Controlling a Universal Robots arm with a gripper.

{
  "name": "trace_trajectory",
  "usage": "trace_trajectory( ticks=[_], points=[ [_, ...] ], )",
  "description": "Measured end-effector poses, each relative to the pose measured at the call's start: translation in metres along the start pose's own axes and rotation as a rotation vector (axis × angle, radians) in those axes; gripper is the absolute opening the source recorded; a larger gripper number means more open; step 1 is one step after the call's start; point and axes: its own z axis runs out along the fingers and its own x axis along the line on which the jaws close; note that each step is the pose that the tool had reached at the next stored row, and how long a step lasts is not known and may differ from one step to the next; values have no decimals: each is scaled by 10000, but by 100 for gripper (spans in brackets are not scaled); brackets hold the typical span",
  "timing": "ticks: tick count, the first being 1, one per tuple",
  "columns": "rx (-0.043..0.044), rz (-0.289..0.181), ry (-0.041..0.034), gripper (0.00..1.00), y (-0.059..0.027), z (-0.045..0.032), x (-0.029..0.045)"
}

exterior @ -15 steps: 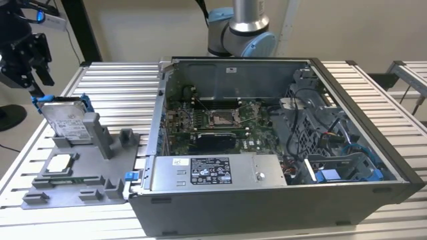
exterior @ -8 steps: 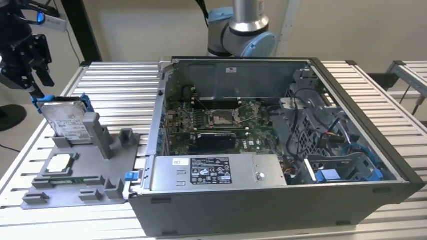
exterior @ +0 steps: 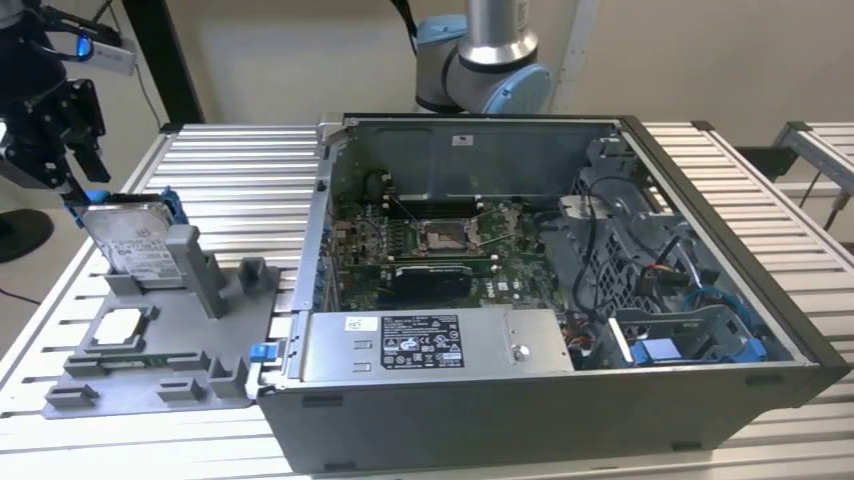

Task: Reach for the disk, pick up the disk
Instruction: 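Pick up the disk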

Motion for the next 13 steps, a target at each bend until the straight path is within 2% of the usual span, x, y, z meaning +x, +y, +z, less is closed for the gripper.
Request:
trace_trajectory(
  ticks=[5, 13],
  points=[
    [6, 0, 47, 100, -2, 85, 8],
    [8, 2, 55, 100, 0, 201, -1]
  ],
)
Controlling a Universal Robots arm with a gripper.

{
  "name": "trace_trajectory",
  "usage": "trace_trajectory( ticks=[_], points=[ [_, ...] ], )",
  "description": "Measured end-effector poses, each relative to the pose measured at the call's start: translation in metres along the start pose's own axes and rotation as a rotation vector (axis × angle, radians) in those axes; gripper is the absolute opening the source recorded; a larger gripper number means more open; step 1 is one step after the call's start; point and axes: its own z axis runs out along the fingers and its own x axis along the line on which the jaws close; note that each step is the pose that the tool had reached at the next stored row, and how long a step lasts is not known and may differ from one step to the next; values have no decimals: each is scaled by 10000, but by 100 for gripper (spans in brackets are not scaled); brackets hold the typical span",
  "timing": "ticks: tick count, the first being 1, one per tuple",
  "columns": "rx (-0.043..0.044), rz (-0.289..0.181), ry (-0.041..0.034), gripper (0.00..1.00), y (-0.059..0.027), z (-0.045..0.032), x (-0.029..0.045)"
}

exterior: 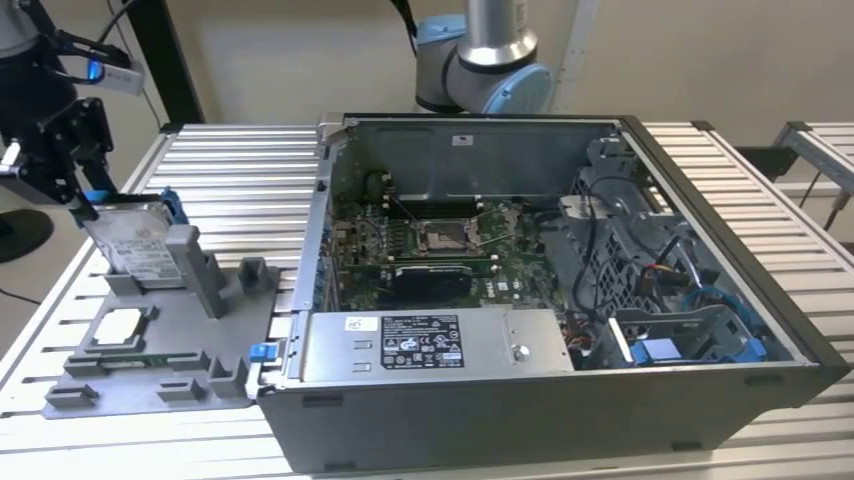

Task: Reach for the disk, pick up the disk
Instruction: 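Pick up the disk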

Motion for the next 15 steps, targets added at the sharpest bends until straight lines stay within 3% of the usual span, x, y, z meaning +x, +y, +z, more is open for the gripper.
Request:
trace_trajectory(
  ticks=[15],
  points=[
    [2, -1, 1, 100, 8, 274, -33]
  ],
)
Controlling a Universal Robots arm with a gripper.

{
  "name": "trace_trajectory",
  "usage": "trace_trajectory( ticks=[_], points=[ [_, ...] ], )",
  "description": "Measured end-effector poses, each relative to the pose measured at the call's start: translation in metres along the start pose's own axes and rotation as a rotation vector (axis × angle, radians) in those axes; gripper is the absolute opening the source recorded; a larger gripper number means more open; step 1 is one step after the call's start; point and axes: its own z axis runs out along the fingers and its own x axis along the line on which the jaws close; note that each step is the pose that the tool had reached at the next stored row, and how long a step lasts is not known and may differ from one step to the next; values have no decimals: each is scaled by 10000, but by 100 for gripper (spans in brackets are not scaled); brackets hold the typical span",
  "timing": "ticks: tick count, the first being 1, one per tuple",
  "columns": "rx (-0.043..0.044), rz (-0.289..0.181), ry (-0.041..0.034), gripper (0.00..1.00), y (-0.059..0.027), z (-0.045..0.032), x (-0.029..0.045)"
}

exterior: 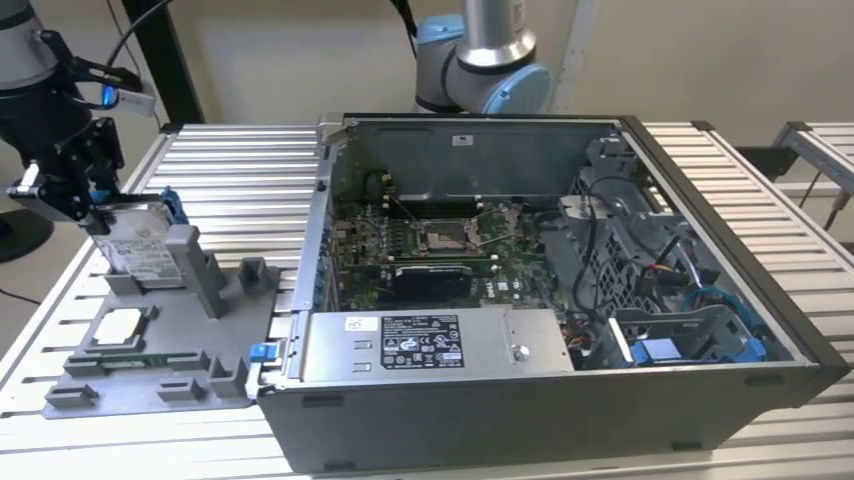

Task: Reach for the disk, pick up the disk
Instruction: 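Pick up the disk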

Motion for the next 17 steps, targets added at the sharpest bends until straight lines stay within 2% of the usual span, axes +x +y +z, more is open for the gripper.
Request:
trace_trajectory(
  ticks=[10, 17],
  points=[
    [1, -1, 3, 100, 13, 183, -39],
    [15, -1, 1, 100, 14, 235, -43]
  ],
)
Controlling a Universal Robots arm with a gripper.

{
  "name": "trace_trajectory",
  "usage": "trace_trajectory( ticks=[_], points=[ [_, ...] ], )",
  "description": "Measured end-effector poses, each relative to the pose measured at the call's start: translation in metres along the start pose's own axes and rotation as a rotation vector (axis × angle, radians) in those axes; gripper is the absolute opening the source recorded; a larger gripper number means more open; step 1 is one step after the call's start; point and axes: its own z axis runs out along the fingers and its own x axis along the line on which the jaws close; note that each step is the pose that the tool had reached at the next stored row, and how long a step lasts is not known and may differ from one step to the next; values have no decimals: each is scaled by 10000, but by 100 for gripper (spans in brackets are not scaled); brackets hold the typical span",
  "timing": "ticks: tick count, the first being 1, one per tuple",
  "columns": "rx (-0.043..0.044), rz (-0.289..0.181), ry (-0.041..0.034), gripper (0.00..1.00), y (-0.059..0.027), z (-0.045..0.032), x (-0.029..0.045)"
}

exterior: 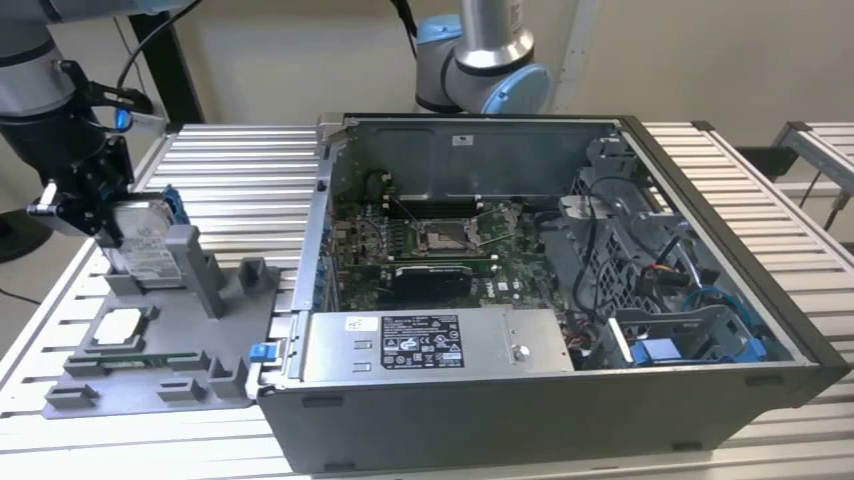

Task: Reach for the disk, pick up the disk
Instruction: 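Pick up the disk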

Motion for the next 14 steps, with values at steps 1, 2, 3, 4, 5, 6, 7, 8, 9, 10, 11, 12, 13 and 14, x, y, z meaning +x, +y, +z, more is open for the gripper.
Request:
trace_trajectory(
  ticks=[1, 2, 3, 4, 5, 6, 7, 8, 9, 10, 11, 12, 13, 14],
  points=[
    [-2, 1, 1, 100, 0, 12, 0],
    [-1, 0, 1, 100, 0, 24, 0],
    [-1, 0, 1, 100, 0, 34, 0],
    [1, 0, 0, 100, 0, 42, 0],
    [-2, 0, 1, 100, 0, 45, 1],
    [-4, 0, 3, 100, 0, 46, 1],
    [-3, 0, 3, 100, 0, 49, 1],
    [-1, 0, 1, 100, 0, 53, 1],
    [-1, 0, 1, 100, 0, 55, 1],
    [-2, 0, 1, 100, 0, 57, 1],
    [-2, 0, 2, 100, 0, 57, 1],
    [-2, 1, 2, 100, 0, 57, 1],
    [-2, 0, 2, 100, 0, 58, 1],
    [-1, 0, 1, 100, 0, 59, 1]
  ],
)
